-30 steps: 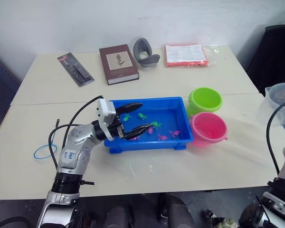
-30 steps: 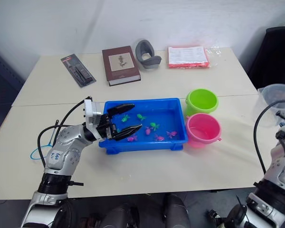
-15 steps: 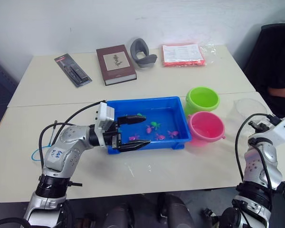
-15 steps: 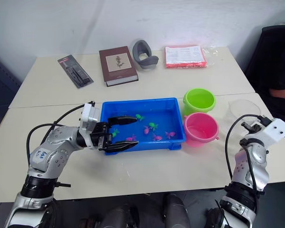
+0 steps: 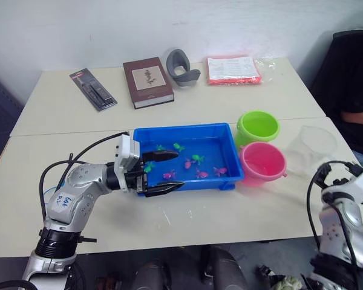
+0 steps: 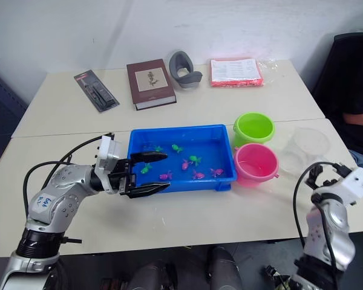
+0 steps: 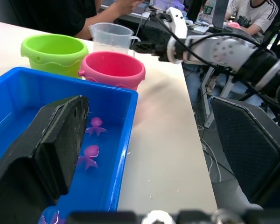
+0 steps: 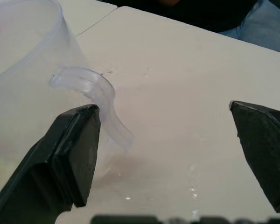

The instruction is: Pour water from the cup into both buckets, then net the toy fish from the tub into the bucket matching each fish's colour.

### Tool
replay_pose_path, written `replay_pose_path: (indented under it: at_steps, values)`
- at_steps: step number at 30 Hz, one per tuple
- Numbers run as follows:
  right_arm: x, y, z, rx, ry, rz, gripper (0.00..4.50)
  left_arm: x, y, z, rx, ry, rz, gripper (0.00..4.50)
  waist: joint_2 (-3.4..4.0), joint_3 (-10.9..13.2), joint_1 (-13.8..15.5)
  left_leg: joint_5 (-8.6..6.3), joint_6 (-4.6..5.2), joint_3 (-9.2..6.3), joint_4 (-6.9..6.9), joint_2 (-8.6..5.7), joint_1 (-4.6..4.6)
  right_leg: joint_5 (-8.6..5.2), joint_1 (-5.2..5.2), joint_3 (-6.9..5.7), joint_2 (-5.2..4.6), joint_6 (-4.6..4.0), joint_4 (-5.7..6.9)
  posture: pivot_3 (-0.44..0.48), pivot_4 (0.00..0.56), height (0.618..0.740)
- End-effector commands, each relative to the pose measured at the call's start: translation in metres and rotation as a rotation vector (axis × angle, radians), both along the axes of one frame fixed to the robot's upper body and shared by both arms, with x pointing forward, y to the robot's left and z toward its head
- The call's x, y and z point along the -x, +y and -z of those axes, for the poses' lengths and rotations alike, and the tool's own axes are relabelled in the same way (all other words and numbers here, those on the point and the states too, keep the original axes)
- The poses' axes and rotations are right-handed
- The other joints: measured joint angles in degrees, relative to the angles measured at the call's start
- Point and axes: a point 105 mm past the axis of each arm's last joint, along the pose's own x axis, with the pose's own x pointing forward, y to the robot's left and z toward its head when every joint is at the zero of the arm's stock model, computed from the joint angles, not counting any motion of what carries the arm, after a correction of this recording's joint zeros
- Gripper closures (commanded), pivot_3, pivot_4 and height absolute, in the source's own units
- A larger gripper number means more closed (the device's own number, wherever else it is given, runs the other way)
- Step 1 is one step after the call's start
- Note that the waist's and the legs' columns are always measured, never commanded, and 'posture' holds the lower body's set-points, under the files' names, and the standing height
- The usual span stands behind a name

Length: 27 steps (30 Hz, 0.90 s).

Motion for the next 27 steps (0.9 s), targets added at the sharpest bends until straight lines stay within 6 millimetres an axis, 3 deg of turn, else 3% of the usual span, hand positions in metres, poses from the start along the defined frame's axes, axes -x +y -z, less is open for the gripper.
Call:
replay_pose_path:
  at_steps: [1,3,5,9,13,18,21,24,27]
  values:
    - [0.031,0.004,-0.011,0.0,0.023,-0.093,0.04,-0.001,0.01,-0.003,0.0,-0.039,-0.052,0.0,0.0,0.0,0.0,0.0,0.0,0.01,-0.01,0.0,0.0,0.0,0.0,0.0,0.0,0.0,0.0,0.0,0.15,0.74]
    - [0.044,0.021,-0.012,-0.002,0.071,-0.256,0.04,-0.006,0.019,-0.001,-0.005,-0.041,-0.103,0.0,0.0,0.0,0.0,0.0,0.0,0.01,-0.02,0.01,0.0,0.0,0.0,0.02,0.0,0.0,0.0,0.0,0.15,0.74]
    - [0.054,0.045,-0.028,0.097,0.087,-0.46,0.04,-0.012,0.036,0.004,-0.054,-0.064,-0.167,0.0,0.0,0.0,0.0,-0.02,0.02,0.02,-0.02,0.0,0.01,0.0,0.0,0.05,-0.02,0.0,-0.03,0.0,0.15,0.74]
    - [0.064,0.087,-0.072,0.345,-0.013,-0.806,0.04,-0.024,0.084,0.007,-0.098,-0.092,-0.33,0.0,-0.2,0.0,-0.5,-0.11,0.05,0.23,-0.07,0.05,0.03,0.0,0.05,0.29,0.01,0.0,-0.15,0.0,0.15,0.74]
    - [0.062,0.103,-0.097,0.495,-0.131,-0.944,0.04,-0.015,0.144,0.018,-0.16,-0.148,-0.561,0.0,-0.43,-0.1,-0.4,-0.15,-0.09,0.25,-0.12,0.17,0.18,-0.08,0.02,0.27,0.09,-0.13,-0.11,0.0,0.15,0.74]
    - [0.069,0.147,-0.104,0.652,-0.296,-1.281,0.04,0.026,0.221,0.036,-0.211,-0.187,-0.999,0.0,-0.94,-0.1,-0.1,-0.21,0.0,0.18,-0.1,0.15,0.14,-0.06,-0.06,0.11,-0.1,-0.11,-0.13,0.0,0.15,0.74]
    - [0.065,0.159,-0.102,0.706,-0.334,-1.381,0.04,0.056,0.261,0.052,-0.19,-0.133,-1.251,0.0,-1.26,-0.3,0.0,-0.3,0.15,0.17,-0.05,0.11,0.14,-0.04,-0.04,0.07,-0.3,-0.08,-0.33,0.0,0.15,0.74]
    - [0.064,0.175,-0.099,0.733,-0.392,-1.463,0.04,0.092,0.292,0.084,-0.172,0.03,-1.474,0.0,-1.52,-0.4,0.6,-0.35,0.22,0.14,-0.02,0.05,0.18,-0.03,0.01,-0.11,-0.56,-0.06,-0.37,0.0,0.15,0.74]
    - [0.07,0.19,-0.098,0.722,-0.438,-1.547,0.04,0.113,0.305,0.098,-0.163,0.111,-1.594,0.0,-1.58,-0.5,1.3,-0.41,0.23,0.14,-0.03,0.04,0.18,-0.05,-0.01,-0.19,-0.63,-0.09,-0.37,0.0,0.15,0.74]
